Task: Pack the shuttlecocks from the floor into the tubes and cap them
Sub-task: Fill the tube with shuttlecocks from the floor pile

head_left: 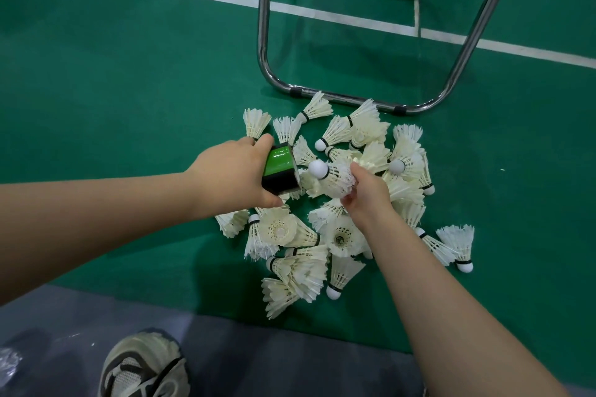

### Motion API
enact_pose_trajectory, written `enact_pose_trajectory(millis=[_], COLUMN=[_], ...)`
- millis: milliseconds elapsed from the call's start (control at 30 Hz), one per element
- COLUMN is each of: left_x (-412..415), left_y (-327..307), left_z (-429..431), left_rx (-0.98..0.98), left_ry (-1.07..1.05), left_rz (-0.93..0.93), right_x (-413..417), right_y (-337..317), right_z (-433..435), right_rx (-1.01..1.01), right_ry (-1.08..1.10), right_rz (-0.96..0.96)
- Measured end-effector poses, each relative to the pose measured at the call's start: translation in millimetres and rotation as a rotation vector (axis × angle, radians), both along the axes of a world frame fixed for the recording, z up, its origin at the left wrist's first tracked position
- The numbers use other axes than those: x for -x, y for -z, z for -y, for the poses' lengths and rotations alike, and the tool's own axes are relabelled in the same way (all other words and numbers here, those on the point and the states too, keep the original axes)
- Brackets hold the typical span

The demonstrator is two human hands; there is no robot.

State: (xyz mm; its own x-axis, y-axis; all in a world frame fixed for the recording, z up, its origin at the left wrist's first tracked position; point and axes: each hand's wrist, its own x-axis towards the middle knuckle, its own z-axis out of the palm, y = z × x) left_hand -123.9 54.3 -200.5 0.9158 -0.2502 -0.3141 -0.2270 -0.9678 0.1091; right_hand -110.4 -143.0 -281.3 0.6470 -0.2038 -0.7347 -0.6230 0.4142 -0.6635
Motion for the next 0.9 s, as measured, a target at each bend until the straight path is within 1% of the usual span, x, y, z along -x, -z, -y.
enact_pose_trajectory(millis=[33, 67, 100, 133, 167, 233, 267, 300, 367, 467, 633, 733, 800, 867, 900], left_x=[0.0, 0.0, -0.3, -0.8, -1.4, -2.4, -3.0, -3.5, -4.3, -4.4, 1.1, 5.7, 10.5, 14.0, 13.4], left_y=[0.2, 0.3, 0.5, 0.5, 0.5, 0.8, 1.2, 1.5, 2.0, 0.8, 1.2, 3.2, 4.5, 5.7, 5.8], left_z=[0.1, 0.5, 0.9, 1.1, 1.4, 1.4, 1.4, 1.3, 0.4, -2.8, -2.9, -1.2, -0.1, 0.6, 0.4], left_rx=[0.000, 0.000, 0.000, 0.001, 0.002, 0.002, 0.002, 0.000, -0.010, -0.008, 0.000, 0.004, -0.018, -0.054, -0.063], left_ry=[0.000, 0.000, 0.001, 0.002, 0.003, 0.007, 0.007, 0.007, 0.010, -0.006, 0.025, 0.059, 0.119, 0.168, 0.168], left_rz=[0.001, 0.001, 0.003, 0.007, 0.011, 0.017, 0.019, 0.020, 0.026, 0.032, 0.023, -0.021, -0.056, -0.067, -0.058], right_x=[0.8, 1.3, 1.6, 2.1, 3.2, 8.5, 12.0, 15.2, 19.2, 21.9, 26.1, 29.7, 33.8, 37.9, 39.3], right_y=[-4.0, -7.1, -10.4, -13.7, -16.4, -27.1, -34.2, -40.5, -50.0, -57.4, -65.8, -61.8, -56.6, -51.4, -50.2], right_z=[-0.6, -1.6, -3.1, -5.4, -8.1, -17.3, -22.9, -28.8, -39.1, -48.8, -46.8, -47.4, -48.8, -52.2, -55.4], right_rx=[-0.114, -0.179, -0.191, -0.140, -0.033, 0.229, 0.319, 0.369, 0.383, 0.362, 0.158, 0.041, -0.026, -0.054, -0.047], right_ry=[0.065, 0.103, 0.113, 0.097, 0.053, -0.115, -0.215, -0.305, -0.433, -0.560, -0.838, -1.015, -1.115, -1.136, -1.079], right_rz=[-0.008, 0.005, 0.037, 0.094, 0.171, 0.330, 0.396, 0.450, 0.511, 0.507, 0.416, 0.345, 0.289, 0.281, 0.301])
